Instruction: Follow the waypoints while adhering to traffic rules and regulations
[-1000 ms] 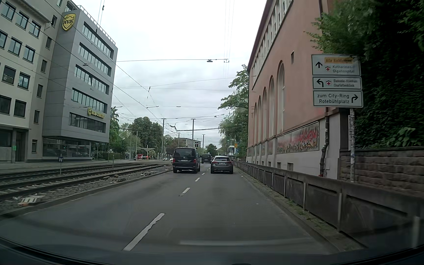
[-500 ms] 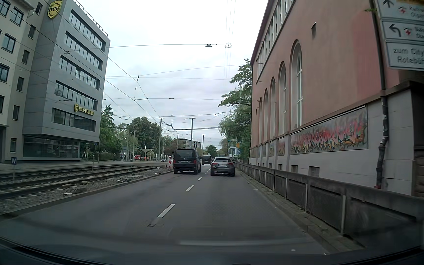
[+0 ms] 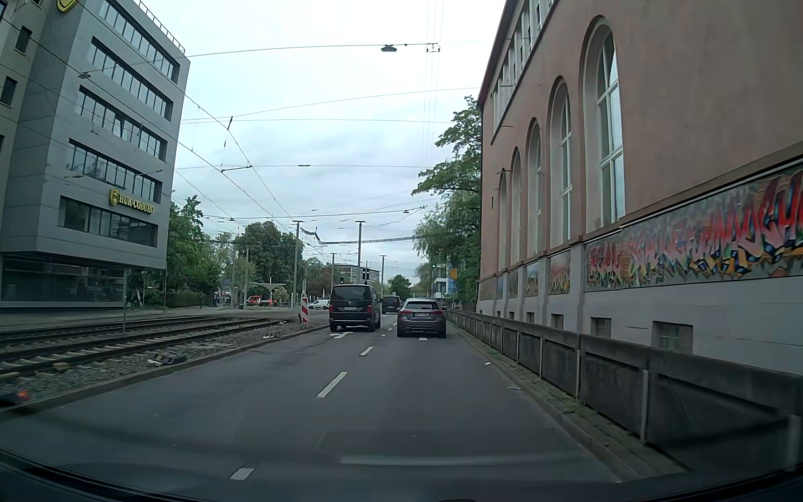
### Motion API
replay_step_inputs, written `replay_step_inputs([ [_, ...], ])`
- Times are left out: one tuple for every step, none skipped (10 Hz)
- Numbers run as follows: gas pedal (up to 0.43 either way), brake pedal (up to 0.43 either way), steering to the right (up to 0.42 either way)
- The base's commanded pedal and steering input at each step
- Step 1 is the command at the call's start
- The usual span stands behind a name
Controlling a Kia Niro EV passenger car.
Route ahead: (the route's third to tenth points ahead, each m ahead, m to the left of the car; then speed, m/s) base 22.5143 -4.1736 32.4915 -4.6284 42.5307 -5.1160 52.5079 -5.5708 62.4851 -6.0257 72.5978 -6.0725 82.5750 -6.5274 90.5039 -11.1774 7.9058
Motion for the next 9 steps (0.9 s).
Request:
replay_step_inputs([
  [0.059, 0.0, 0.002],
  [0.059, 0.0, 0.002],
  [0.079, 0.0, 0.002],
  [0.087, 0.0, 0.002],
  [0.087, 0.0, 0.002],
  [0.087, 0.0, 0.003],
  [0.098, 0.0, 0.004],
  [0.098, 0.0, 0.005],
  [0.11, 0.0, 0.006],
])
